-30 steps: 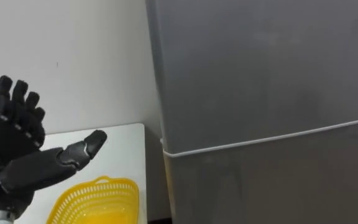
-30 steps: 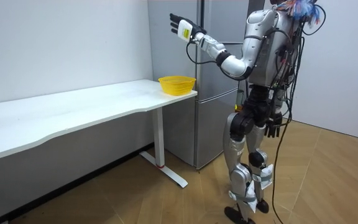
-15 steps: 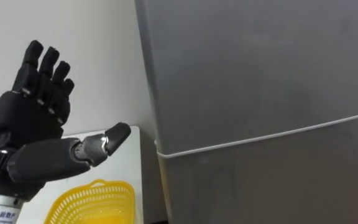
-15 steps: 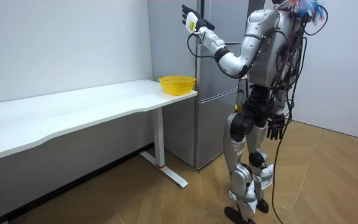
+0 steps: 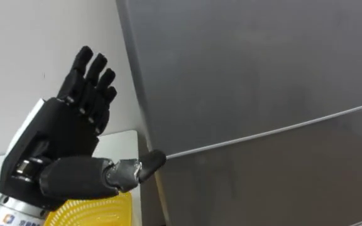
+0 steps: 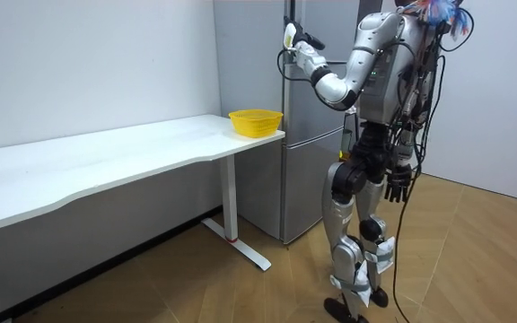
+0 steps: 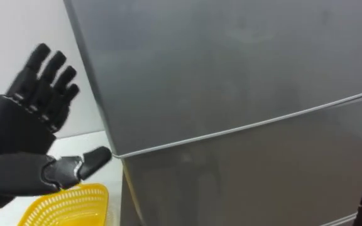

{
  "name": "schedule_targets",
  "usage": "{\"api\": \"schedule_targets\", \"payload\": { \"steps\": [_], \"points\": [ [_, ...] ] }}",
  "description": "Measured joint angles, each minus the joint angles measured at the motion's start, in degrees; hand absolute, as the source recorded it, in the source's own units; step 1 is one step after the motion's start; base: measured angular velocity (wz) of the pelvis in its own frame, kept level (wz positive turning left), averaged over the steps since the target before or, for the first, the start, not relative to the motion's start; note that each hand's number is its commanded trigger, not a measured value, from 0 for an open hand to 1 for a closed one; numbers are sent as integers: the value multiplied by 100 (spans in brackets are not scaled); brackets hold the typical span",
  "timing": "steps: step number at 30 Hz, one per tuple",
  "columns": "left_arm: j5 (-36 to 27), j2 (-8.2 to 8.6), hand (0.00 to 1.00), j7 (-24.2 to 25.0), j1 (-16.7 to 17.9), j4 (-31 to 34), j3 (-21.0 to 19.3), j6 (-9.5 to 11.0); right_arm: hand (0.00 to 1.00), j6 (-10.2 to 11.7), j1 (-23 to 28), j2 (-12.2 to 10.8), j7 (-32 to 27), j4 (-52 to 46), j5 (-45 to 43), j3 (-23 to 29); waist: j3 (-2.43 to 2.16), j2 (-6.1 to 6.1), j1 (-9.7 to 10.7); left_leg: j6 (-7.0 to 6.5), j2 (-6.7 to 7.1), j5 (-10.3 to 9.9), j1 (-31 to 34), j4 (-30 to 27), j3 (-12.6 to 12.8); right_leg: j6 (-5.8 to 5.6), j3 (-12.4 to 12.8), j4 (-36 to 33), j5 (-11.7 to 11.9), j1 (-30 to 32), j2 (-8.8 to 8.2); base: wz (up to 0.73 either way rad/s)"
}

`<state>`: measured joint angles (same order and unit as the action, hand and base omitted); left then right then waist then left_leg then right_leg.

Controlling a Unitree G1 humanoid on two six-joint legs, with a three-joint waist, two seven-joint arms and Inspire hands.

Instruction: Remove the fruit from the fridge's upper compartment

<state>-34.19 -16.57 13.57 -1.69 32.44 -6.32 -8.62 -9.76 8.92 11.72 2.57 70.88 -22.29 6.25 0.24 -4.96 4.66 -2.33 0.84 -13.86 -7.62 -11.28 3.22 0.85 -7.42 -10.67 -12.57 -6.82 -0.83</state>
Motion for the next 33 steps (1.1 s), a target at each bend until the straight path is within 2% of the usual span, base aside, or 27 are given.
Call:
{"api": "schedule_targets", "payload": {
  "steps": [5, 16, 21, 22, 23, 24, 31, 32, 33],
  "points": [
    [14, -17, 0, 221, -5, 1, 216, -89, 0, -23, -15, 3, -24, 5, 1, 1, 0, 9, 5, 0, -1, 0, 8, 13, 4, 0, 34, 6, 0, 26, 5, -3],
    [9, -130, 0, 311, -54, -1, 271, -122, 0, -11, -138, 21, -113, 24, 9, -12, -1, 12, 32, 0, 1, 0, 5, 15, -1, 0, -11, 7, 0, -2, 12, 2],
    [7, -263, 0, 310, -55, -1, 318, -122, 0, -4, -131, 47, -114, 34, 55, -56, -1, 9, 34, 1, 1, 0, 4, 15, -6, 0, -50, 6, 0, -11, 7, 4],
    [7, -264, 46, 310, -55, -1, 319, -122, 0, -3, -125, 57, -114, 36, 69, -56, 0, 9, 37, 1, 1, 0, 4, 16, -6, 0, -51, 6, 0, -12, 7, 0],
    [7, -265, 64, 310, -55, -3, 320, -123, 0, -2, -118, 66, -114, 36, 77, -56, 0, 9, 41, 1, 1, 0, 4, 16, -6, 0, -52, 5, 0, -12, 7, 0],
    [7, -266, 100, 310, -55, -4, 320, -123, 0, -1, -115, 71, -114, 37, 79, -56, 0, 9, 43, 1, 1, 0, 4, 16, -6, 0, -52, 4, 0, -12, 7, 0],
    [8, -267, 100, 68, -55, -62, 153, -122, 0, 19, -103, 92, -115, 42, 127, -57, 3, 9, 25, 1, 1, 1, 3, 34, -7, -1, -63, 6, 0, -12, 8, 0],
    [4, -267, 88, 48, -55, -62, 112, -104, 0, 22, -104, 93, -115, 41, 136, -60, 4, 10, 22, 1, 2, 0, 3, 42, -8, -1, -65, 8, 0, -11, 8, 0],
    [1, -267, 83, 48, -55, -62, 87, -90, 0, 21, -106, 93, -115, 41, 148, -62, 5, 12, 20, 1, 2, 0, 2, 44, -8, -1, -65, 9, 0, -12, 8, 0]
  ]
}}
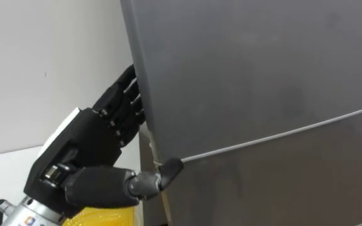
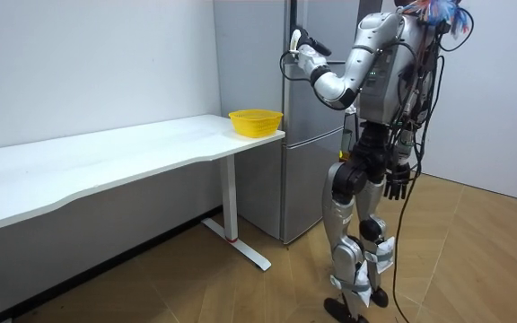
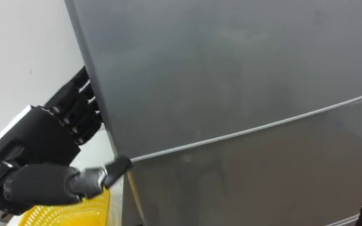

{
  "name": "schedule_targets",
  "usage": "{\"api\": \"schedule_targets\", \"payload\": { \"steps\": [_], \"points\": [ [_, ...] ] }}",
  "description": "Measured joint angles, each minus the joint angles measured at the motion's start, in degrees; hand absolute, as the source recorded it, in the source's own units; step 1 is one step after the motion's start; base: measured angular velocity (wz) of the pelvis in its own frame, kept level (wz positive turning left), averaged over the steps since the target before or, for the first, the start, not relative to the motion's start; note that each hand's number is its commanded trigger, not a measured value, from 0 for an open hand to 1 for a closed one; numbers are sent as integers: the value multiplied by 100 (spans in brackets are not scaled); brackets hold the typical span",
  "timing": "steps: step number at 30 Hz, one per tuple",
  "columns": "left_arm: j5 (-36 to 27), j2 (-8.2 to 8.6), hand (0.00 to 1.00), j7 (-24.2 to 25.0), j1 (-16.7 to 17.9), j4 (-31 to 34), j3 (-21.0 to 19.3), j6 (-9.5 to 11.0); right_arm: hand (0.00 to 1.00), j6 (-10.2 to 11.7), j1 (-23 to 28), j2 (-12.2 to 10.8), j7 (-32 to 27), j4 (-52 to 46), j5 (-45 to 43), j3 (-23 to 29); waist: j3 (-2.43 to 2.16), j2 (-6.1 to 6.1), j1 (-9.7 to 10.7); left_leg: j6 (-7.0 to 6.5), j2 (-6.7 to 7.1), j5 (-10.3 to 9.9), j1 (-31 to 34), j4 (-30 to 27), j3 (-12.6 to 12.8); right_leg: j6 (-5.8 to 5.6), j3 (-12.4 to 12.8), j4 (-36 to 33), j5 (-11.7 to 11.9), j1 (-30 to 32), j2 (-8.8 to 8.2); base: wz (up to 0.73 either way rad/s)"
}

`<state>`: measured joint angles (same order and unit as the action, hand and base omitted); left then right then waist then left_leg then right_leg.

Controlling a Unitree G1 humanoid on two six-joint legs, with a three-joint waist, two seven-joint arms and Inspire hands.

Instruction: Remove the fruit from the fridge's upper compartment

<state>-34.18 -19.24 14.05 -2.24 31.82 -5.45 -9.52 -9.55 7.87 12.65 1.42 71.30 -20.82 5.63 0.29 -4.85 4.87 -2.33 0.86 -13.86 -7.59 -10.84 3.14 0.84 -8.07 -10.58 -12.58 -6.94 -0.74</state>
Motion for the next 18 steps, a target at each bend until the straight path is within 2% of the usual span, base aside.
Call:
{"api": "schedule_targets", "payload": {
  "steps": [1, 3, 5, 6, 10, 18],
  "points": [
    [-5, -3, 74, 19, -3, 0, -20, 26, 0, 0, 1, 1, -1, 0, 5, 0, 2, 2, -6, 0, 3, 0, 0, 1, 0, 0, 1, 1, 0, -1, 1, 4],
    [10, -21, 67, 37, 0, -2, 8, 33, 0, -1, 8, 0, 0, 2, 7, -1, 13, 14, -40, 0, 8, 0, 3, 1, -3, -1, 2, 1, 0, -7, 1, 7],
    [5, -59, 45, 5, -7, -43, 31, 5, 0, 5, -24, 1, 0, 2, 6, -2, 31, 22, -32, 0, 10, 0, 14, 0, -1, -4, 4, 3, 1, -5, 3, 5],
    [5, -61, 0, 0, -7, -44, 16, 5, 0, 13, -30, 1, -1, 1, 6, -4, 31, 21, -26, 0, 10, 0, 12, -1, 0, -4, 6, 3, 1, -8, 3, 0],
    [-5, -182, 0, 121, -8, -35, 17, 32, 0, 19, -44, 2, 0, 3, 3, -90, 28, -3, -35, 0, 9, 0, 5, -3, -1, -4, 2, 3, 1, -22, 4, 0],
    [-7, -199, 0, 140, -7, -38, 6, 30, 0, 20, -44, 8, 1, 4, 9, -127, 21, -33, -33, 0, 9, 0, -1, -10, -1, -4, 0, -1, 1, -35, 2, 0]
  ]
}}
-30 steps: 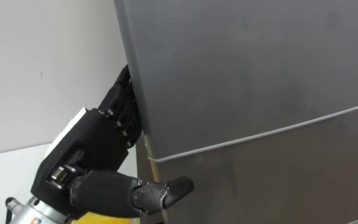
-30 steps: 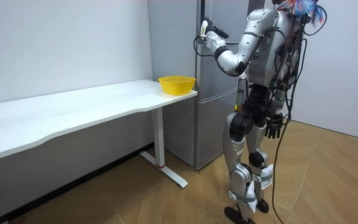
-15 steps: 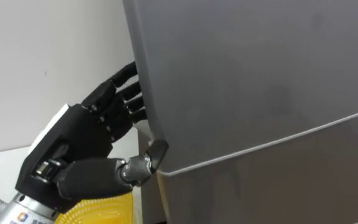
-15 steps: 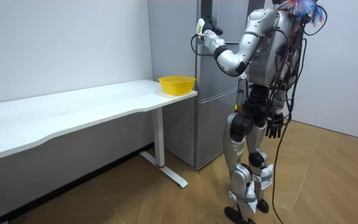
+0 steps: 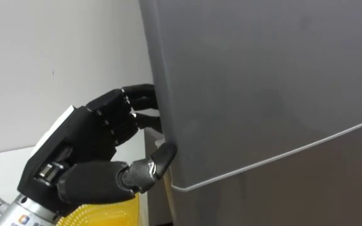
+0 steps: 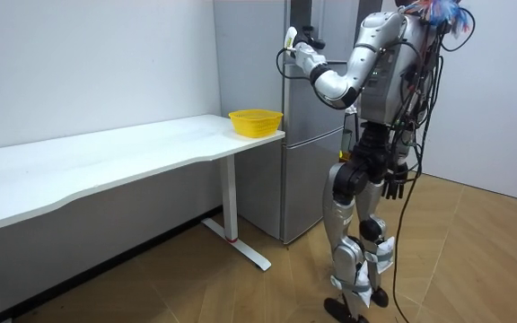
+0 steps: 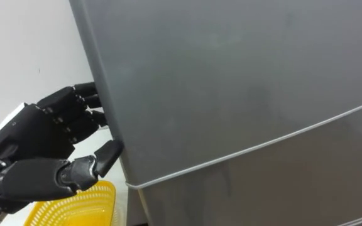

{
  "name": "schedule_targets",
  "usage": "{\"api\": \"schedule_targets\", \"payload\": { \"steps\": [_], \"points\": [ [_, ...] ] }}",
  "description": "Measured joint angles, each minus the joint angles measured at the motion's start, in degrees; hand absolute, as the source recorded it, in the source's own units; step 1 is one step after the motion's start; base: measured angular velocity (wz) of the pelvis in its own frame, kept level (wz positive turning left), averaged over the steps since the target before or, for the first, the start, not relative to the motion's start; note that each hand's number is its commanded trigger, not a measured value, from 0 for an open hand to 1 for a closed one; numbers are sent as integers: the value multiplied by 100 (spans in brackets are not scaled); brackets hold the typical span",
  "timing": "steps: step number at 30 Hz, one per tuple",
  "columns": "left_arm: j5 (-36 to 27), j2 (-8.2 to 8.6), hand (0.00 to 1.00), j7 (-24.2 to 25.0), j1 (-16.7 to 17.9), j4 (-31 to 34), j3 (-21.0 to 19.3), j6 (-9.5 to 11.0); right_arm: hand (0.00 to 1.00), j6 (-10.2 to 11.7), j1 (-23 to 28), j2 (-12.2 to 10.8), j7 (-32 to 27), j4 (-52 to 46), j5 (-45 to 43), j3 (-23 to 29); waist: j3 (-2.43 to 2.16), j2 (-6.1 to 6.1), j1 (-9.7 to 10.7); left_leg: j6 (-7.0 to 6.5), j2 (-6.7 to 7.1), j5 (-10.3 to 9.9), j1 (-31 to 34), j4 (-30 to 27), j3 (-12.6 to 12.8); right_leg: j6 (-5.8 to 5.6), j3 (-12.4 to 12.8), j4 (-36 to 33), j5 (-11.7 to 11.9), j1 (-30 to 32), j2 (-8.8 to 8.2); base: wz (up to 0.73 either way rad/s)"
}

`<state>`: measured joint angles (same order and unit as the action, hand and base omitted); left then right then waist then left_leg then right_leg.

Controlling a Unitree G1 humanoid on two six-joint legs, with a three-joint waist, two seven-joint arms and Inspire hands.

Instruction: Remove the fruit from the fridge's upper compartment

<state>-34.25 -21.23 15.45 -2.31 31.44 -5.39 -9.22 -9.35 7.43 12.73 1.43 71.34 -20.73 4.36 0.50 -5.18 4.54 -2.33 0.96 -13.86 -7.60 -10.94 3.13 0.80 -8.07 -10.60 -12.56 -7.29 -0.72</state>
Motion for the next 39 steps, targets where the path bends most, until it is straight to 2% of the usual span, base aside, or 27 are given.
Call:
{"api": "schedule_targets", "payload": {
  "steps": [13, 25, 39],
  "points": [
    [20, -3, 0, 3, 0, -5, 13, 3, 0, 14, -116, 24, 3, 247, -4, -95, 8, 17, 22, 0, 0, 0, -7, -1, 1, 0, 7, -2, 0, 0, -3, 0],
    [3, -6, 0, -1, -71, -18, 170, 114, 0, 117, -124, 34, 3, 290, -3, -208, 29, 48, 22, 0, 0, 0, -5, 4, 1, 0, 13, -1, 0, 7, -4, 0],
    [-4, -7, 0, 55, -118, -14, 250, 151, 0, 117, -191, 73, 124, 274, -5, -320, -15, -16, 40, 0, -1, 0, 20, -2, 4, -1, 27, -2, 1, 32, -16, 0]
  ]
}}
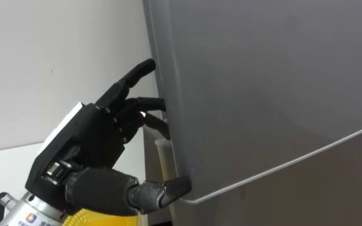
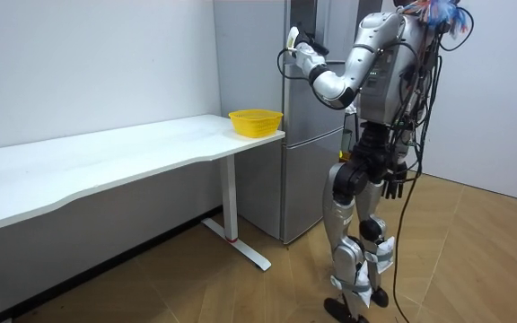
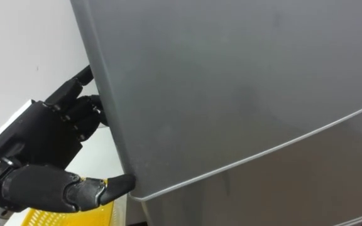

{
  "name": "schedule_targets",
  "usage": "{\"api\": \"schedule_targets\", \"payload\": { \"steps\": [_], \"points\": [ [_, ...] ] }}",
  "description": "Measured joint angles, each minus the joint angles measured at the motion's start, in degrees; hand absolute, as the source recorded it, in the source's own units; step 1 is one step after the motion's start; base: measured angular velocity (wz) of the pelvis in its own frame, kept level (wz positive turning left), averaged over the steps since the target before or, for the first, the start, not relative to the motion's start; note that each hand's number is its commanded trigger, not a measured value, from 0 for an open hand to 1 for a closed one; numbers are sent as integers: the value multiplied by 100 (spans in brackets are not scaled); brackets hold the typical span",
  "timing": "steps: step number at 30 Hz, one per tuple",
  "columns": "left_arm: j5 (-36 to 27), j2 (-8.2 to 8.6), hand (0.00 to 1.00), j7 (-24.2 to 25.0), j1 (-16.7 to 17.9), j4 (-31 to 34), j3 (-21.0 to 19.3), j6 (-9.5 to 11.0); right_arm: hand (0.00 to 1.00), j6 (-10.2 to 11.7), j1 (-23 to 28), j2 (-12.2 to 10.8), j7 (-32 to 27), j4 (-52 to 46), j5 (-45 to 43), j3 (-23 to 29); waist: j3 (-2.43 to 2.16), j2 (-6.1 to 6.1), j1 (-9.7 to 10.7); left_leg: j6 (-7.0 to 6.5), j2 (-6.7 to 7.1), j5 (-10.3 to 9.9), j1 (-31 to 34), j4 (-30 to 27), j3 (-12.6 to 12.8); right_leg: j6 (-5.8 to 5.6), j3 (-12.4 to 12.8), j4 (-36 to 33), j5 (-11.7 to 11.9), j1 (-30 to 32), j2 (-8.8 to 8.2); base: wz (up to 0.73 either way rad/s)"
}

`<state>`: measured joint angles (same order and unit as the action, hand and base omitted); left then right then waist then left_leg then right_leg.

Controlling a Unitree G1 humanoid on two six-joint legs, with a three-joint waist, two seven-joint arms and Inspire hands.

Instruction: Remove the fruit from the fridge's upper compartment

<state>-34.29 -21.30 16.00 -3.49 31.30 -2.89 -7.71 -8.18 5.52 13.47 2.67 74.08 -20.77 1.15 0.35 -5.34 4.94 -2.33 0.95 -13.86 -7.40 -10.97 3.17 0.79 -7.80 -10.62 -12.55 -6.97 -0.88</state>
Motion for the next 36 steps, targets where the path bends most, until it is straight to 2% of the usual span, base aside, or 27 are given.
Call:
{"api": "schedule_targets", "payload": {
  "steps": [4, 12, 20, 24, 30, 32, 36],
  "points": [
    [-4, 0, 0, -1, 0, 0, 58, 34, 0, 5, -1, 0, 3, 0, 0, 0, -1, -2, 4, 0, 4, 0, 0, 0, 10, -6, 10, -2, 4, -1, -1, 0],
    [-11, 1, 0, 17, 0, -3, 138, 75, 0, 16, 7, 1, 16, -31, -58, 2, 7, 8, 41, -1, -4, 1, -5, 0, 224, -38, 97, -1, 28, 5, 0, -4],
    [-29, 2, 0, 291, 0, -3, 181, 172, 0, 63, 14, 2, 214, -42, -117, 1, 8, 14, 93, -2, 0, 0, -8, 0, 343, -65, 221, -4, 49, 32, 1, -5],
    [-248, 2, 0, 430, 0, -2, 267, 190, 0, 68, 13, 2, 256, -50, -149, 1, 9, 17, 93, -2, -5, 0, -13, 0, 432, -69, 283, -9, 54, 45, 2, -6],
    [-546, 2, 0, 586, -22, 2, 622, 400, 0, 110, 9, 2, 256, -38, -158, 2, 7, 16, 166, -2, -6, 0, -17, 0, 468, -76, 312, -9, 69, 55, 3, -2],
    [-557, 1, 0, 666, -137, 0, 777, 409, 0, 115, -1, 3, 248, -39, -161, 6, 14, 26, 264, -2, -9, 0, -18, 0, 468, -74, 315, -11, 71, 56, 4, 0],
    [-555, -12, 0, 916, -342, -1, 979, 388, 0, 112, 20, 2, 244, -37, -161, 6, -7, -10, 365, -2, -26, 0, -37, 0, 505, -61, 357, -11, 78, 59, 2, -8]
  ]
}}
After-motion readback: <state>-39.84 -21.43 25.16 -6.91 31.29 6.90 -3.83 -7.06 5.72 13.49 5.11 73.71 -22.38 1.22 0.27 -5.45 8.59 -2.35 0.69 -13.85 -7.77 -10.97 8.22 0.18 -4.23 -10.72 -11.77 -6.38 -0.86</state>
